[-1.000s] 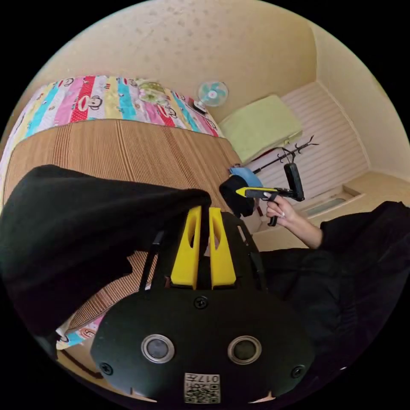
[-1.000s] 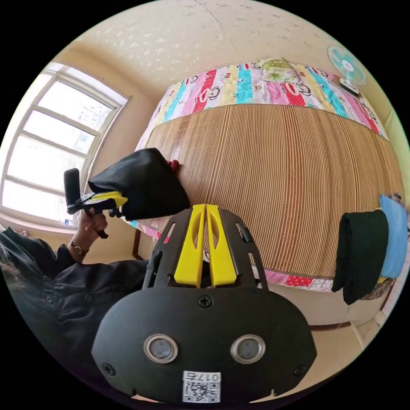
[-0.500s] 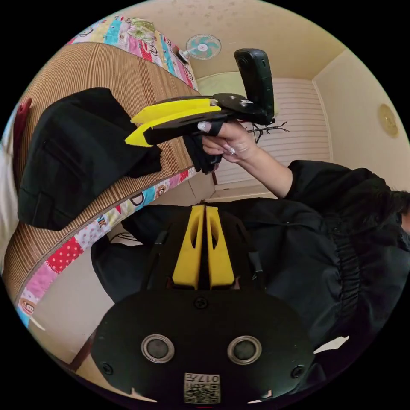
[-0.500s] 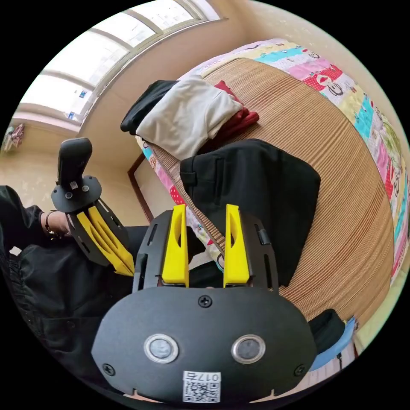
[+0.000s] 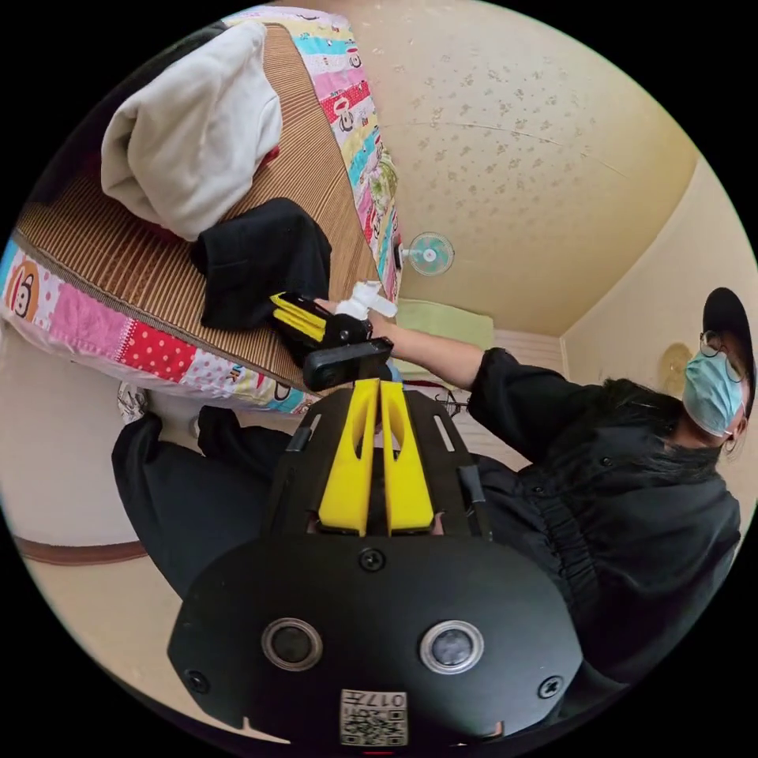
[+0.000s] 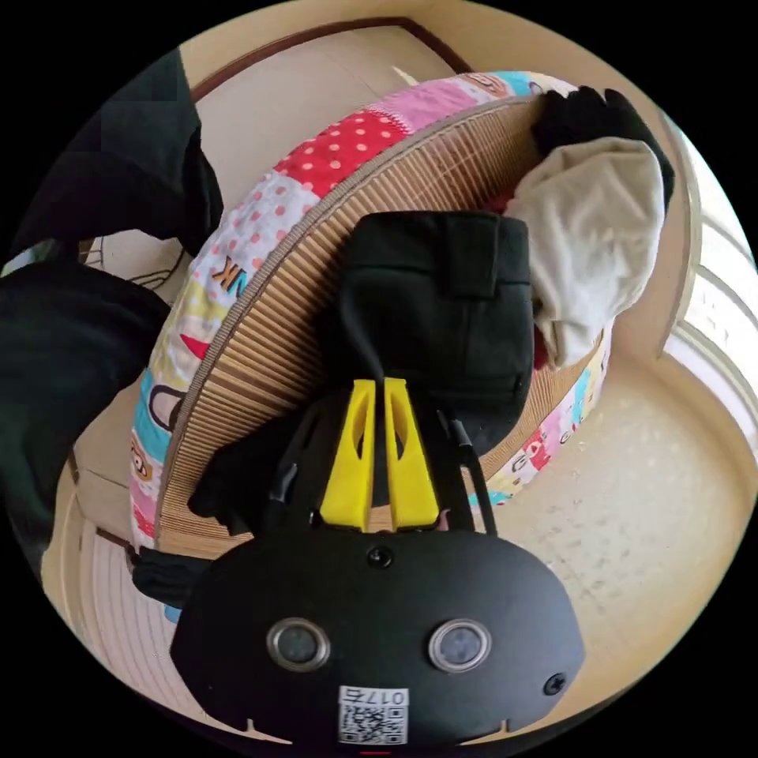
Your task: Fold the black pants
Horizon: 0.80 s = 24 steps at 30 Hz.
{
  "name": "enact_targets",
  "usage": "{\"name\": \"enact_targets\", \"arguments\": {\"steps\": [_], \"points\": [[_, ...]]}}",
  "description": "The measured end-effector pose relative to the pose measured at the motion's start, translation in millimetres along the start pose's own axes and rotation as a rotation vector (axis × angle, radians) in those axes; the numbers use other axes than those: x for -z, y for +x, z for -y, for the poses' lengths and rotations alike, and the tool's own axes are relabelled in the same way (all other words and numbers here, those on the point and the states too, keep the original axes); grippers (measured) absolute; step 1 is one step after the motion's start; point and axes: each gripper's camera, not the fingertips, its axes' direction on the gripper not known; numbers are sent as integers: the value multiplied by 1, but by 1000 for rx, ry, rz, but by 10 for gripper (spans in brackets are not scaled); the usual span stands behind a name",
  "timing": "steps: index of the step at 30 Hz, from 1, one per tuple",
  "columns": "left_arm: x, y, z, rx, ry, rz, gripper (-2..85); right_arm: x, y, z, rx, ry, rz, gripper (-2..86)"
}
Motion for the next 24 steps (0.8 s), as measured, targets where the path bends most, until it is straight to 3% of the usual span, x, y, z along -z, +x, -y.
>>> {"name": "enact_targets", "arguments": {"steps": [3,5,8,10,15,20,24], "points": [[-4,0,-5,40,-3,74,29,49,95,-51,-513,105,193,19],[-10,3,-2,63,-19,152,107,99,159,-124,-846,317,354,15],[-26,13,11,26,-55,173,143,132,202,-218,-1187,532,588,11],[-37,20,19,9,-68,178,147,159,211,-267,-1307,646,621,10],[-69,65,28,-133,-125,310,160,270,201,-377,-1461,903,487,9],[-83,124,20,-350,-166,365,167,405,163,-478,-1508,1213,210,9],[-59,191,2,-551,-25,541,177,491,153,-529,-1410,1400,48,9]]}}
